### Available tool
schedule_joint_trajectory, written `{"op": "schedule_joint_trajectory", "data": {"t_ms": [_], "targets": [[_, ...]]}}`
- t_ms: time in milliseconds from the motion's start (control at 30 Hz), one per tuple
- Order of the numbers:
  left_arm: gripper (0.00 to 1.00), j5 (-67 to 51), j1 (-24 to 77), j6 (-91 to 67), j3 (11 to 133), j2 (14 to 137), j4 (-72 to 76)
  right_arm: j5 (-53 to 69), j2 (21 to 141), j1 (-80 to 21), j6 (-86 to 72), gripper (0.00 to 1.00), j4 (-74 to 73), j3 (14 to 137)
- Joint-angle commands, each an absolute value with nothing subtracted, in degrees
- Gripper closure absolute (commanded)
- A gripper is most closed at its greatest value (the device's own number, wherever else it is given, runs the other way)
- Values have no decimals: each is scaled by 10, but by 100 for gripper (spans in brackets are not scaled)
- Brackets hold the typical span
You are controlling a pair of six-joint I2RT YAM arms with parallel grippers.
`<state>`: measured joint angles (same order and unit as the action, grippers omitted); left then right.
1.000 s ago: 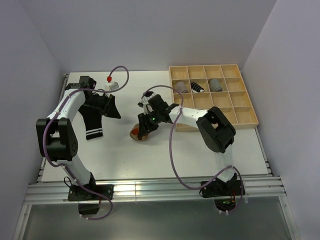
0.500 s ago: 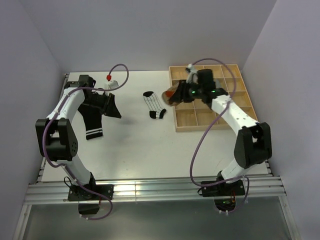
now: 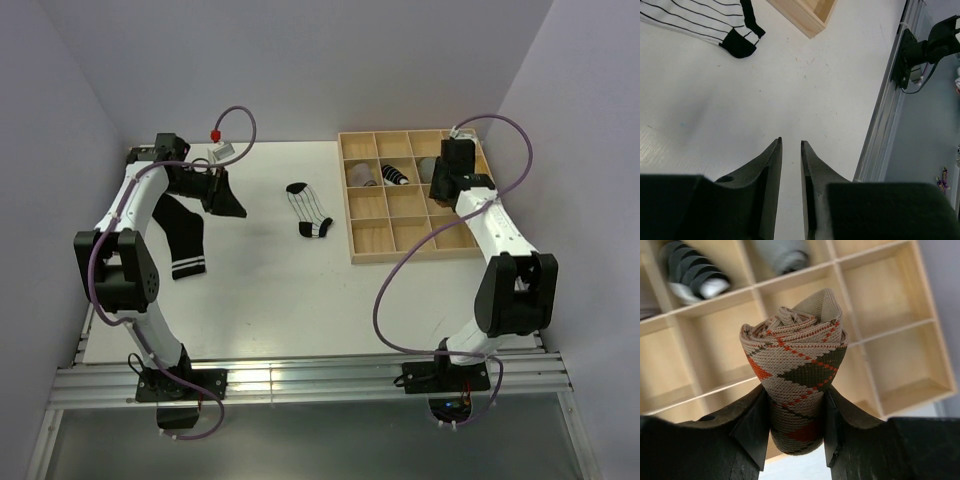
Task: Roll the socks
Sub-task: Place the sock in the storage box.
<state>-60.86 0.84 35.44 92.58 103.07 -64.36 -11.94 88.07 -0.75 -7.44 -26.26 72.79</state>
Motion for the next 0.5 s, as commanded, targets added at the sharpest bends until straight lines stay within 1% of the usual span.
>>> {"op": "schedule_joint_trajectory", "data": {"t_ms": [0, 67, 233, 467], "targets": [[73, -655, 8, 381, 963, 1053, -656, -263, 918, -8, -35, 100, -242, 741], [73, -666, 8, 397, 981, 1070, -675, -296, 945, -7, -20, 100, -237, 746], [73, -677, 8, 431, 1005, 1083, -706, -317, 992, -6, -7, 100, -219, 752], [72, -654, 8, 418, 987, 1075, -674, -337, 1049, -6, -6, 100, -212, 790]]}}
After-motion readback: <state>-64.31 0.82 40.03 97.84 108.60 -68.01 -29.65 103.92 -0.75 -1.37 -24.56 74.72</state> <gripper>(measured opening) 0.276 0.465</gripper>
